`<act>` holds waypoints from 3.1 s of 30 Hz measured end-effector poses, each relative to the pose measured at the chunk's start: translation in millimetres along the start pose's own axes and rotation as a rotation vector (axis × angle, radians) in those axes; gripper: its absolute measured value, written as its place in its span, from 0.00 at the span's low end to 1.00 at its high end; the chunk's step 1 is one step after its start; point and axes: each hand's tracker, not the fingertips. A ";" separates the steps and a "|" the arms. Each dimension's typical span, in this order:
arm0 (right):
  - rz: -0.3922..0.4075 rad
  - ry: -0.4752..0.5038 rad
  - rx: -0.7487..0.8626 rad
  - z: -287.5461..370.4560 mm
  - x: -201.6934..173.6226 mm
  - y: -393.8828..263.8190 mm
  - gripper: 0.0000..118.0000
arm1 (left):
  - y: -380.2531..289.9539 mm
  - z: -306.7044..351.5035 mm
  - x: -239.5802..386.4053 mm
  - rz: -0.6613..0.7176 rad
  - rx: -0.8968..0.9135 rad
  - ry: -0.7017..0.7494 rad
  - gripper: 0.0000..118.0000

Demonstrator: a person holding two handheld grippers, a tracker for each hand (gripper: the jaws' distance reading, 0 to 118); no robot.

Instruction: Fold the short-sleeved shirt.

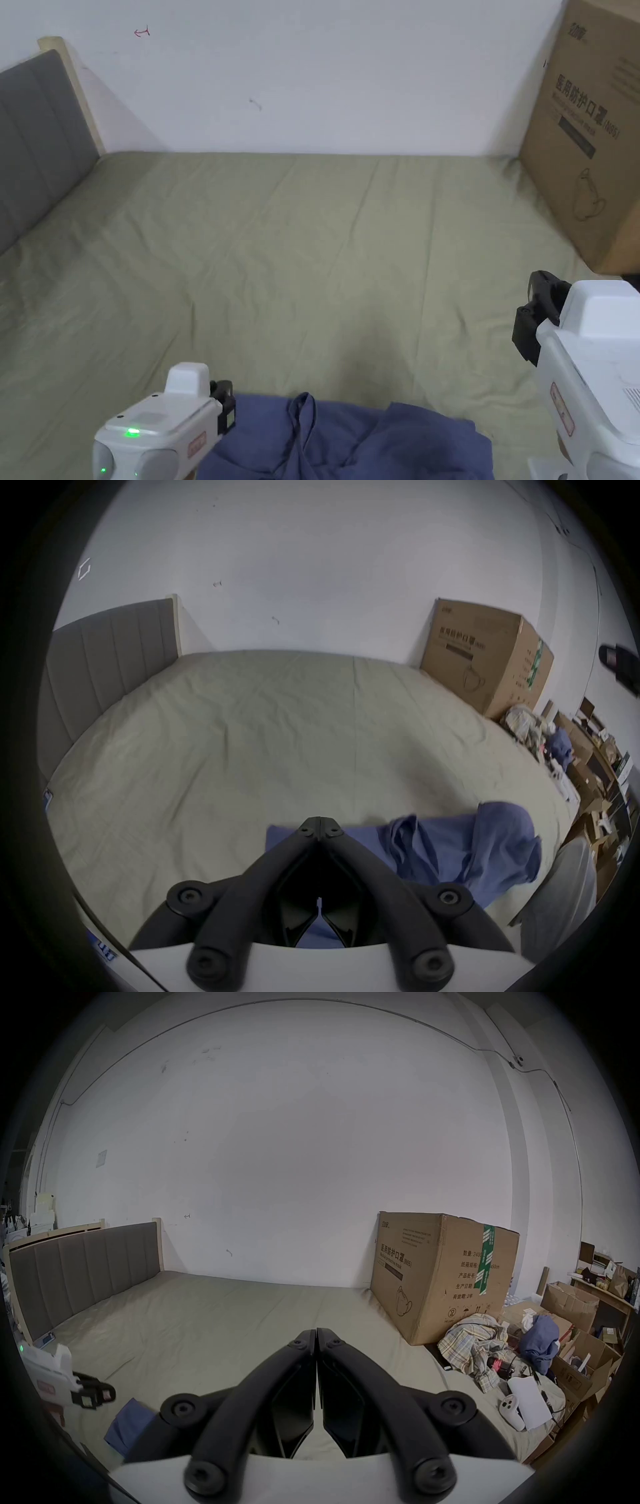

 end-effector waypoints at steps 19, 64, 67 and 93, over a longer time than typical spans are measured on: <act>-0.009 -0.039 -0.056 -4.7 25.0 -17.6 0.00 | -47.6 -78.3 96.9 -0.128 -0.208 -0.155 0.00; 0.044 -0.014 -0.103 -28.6 -12.8 -14.9 0.00 | -30.2 -72.7 -106.6 0.530 -0.414 -0.444 0.26; 0.043 -0.018 -0.109 -29.3 -11.3 -16.7 0.00 | -30.2 -73.7 -96.4 0.532 -0.419 -0.447 0.16; -0.011 0.070 -0.024 -13.3 -17.6 1.0 0.00 | 81.1 56.2 -98.2 0.203 -0.300 -0.166 0.07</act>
